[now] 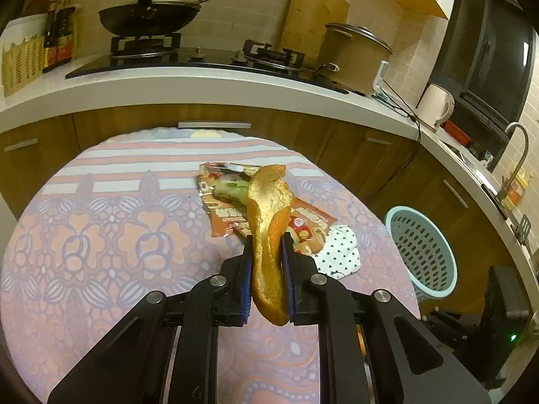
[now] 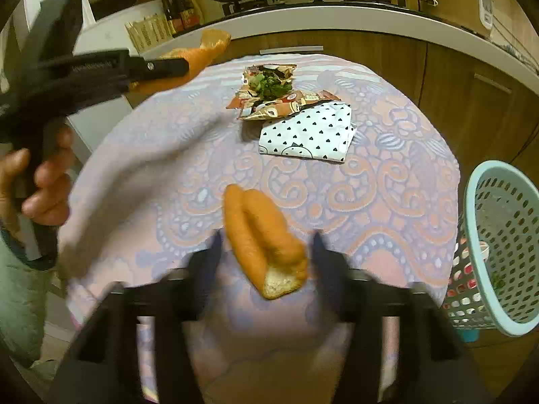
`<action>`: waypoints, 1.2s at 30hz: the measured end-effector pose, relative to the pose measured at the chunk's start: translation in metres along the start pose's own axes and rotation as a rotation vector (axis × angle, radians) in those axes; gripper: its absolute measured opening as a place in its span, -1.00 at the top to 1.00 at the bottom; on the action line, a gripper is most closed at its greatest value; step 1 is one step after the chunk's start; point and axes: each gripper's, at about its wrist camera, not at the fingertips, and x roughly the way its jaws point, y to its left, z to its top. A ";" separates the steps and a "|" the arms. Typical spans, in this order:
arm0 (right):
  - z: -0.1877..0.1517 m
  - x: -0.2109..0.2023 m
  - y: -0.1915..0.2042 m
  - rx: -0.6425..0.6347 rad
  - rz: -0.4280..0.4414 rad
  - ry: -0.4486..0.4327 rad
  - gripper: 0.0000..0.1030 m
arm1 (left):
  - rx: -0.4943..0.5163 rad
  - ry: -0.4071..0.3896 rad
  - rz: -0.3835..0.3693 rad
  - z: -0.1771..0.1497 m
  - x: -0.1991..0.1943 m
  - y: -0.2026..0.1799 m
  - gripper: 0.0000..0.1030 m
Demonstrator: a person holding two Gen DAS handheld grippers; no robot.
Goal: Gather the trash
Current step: 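Lift a bread crust with the left tool while the right tool lifts another crust, then carry both crusts over the blue basket and open both tools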
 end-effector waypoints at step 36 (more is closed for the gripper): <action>0.001 -0.129 -0.211 0.370 -0.406 -0.261 0.64 | 0.254 0.179 -0.327 0.036 0.141 -0.230 0.73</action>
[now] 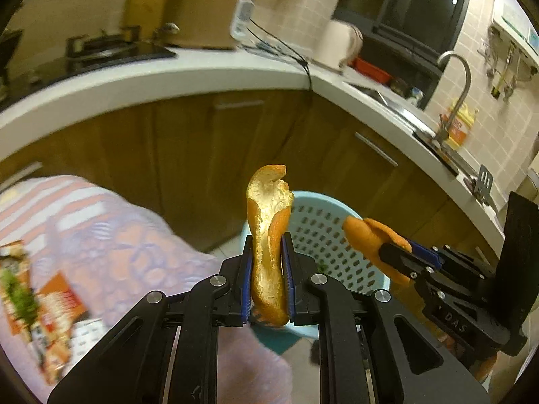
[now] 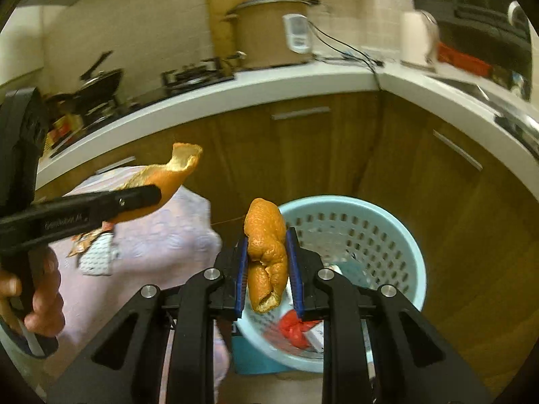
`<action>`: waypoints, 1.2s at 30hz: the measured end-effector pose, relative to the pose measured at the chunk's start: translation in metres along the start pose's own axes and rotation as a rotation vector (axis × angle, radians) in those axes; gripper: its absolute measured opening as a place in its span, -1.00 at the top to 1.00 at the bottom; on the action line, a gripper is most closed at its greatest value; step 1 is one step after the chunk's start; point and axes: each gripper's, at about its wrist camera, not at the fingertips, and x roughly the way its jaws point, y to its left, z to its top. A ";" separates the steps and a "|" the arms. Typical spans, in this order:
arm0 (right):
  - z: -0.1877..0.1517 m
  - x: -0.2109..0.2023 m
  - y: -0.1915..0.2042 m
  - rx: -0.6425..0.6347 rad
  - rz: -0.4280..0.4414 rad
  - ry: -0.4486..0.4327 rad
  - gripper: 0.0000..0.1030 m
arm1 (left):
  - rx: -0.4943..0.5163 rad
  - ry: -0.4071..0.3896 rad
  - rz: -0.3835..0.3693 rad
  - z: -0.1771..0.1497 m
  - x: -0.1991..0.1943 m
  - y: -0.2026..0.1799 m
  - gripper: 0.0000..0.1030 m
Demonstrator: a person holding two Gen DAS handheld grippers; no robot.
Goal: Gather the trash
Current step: 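Carry both crusts over the blue basket and open both tools, then grasp the green vegetable with the right tool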
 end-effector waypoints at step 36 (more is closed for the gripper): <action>0.006 0.012 0.054 -0.009 0.071 0.032 0.16 | -0.065 -0.117 0.047 -0.032 -0.070 0.036 -0.22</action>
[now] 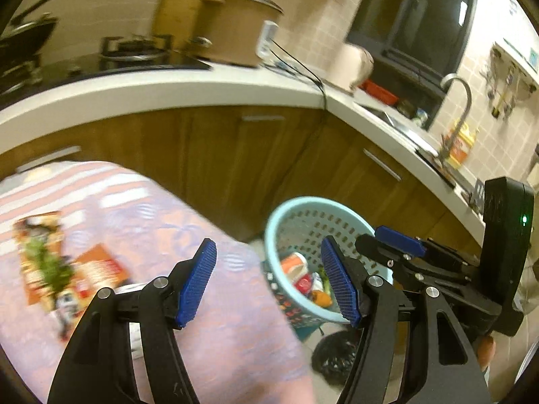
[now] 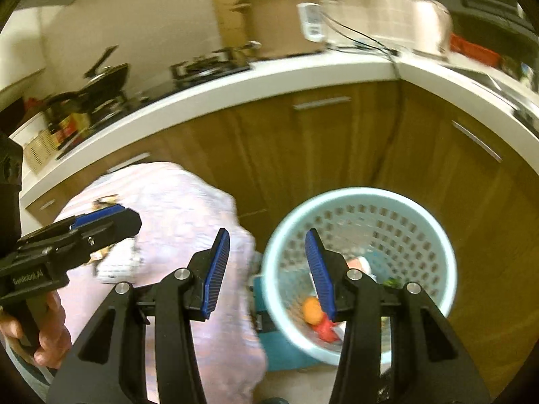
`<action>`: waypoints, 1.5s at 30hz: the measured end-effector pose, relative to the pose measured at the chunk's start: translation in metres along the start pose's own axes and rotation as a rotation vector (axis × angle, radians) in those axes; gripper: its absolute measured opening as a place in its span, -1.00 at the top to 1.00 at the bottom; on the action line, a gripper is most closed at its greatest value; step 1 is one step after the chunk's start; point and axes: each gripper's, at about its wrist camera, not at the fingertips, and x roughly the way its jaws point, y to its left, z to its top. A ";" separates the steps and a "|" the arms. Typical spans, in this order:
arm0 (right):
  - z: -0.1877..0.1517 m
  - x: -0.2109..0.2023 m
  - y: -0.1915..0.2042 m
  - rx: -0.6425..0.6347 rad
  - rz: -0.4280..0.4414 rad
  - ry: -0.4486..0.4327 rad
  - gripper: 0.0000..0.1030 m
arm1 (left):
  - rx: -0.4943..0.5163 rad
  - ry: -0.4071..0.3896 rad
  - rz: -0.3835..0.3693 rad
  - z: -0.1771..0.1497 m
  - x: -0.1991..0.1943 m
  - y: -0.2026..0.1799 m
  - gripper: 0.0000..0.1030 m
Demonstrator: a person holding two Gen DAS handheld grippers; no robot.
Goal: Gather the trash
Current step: 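Grasp the green vegetable with the right tool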
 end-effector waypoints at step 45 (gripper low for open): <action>0.010 0.165 0.265 -0.410 0.290 0.244 0.63 | -0.297 0.027 0.190 0.006 -0.039 0.275 -0.08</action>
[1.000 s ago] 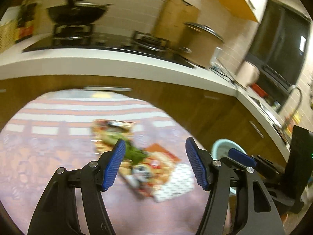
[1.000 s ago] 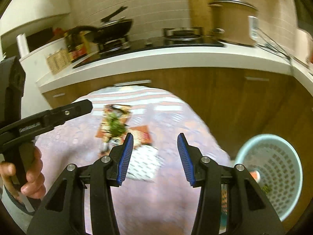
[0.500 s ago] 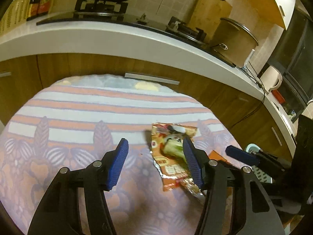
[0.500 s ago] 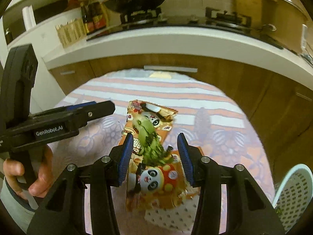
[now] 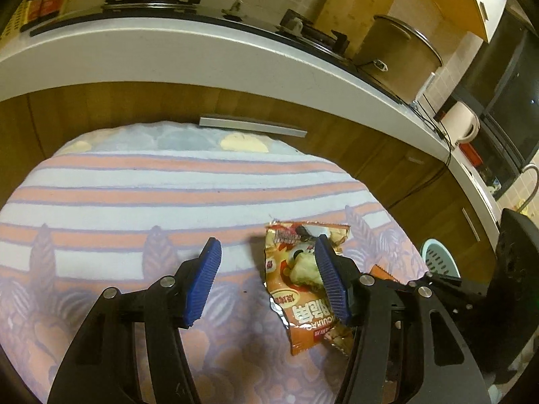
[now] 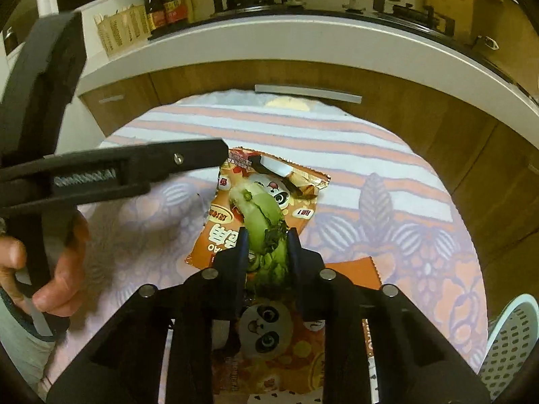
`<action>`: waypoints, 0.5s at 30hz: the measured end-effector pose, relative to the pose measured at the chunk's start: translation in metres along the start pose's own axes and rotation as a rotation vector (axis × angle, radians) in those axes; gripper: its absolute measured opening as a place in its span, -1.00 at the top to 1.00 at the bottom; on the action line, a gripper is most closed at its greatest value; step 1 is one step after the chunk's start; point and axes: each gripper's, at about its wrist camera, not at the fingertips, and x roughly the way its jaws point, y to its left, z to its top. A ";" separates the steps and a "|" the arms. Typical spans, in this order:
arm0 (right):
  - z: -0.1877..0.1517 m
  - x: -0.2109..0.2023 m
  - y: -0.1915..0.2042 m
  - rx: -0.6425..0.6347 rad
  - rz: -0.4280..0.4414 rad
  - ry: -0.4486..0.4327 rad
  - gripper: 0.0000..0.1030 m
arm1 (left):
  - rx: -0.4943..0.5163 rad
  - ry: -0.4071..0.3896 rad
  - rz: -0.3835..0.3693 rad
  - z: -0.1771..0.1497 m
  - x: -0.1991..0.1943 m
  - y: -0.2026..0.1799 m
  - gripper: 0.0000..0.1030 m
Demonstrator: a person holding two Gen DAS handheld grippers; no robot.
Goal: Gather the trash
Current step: 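Grasp the green vegetable with the right tool, then grasp the CUICUIJIAO snack bag with the left tool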
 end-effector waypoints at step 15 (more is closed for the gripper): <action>0.004 -0.048 -0.050 0.173 0.020 -0.135 0.63 | 0.175 0.069 0.050 0.003 0.040 -0.028 0.16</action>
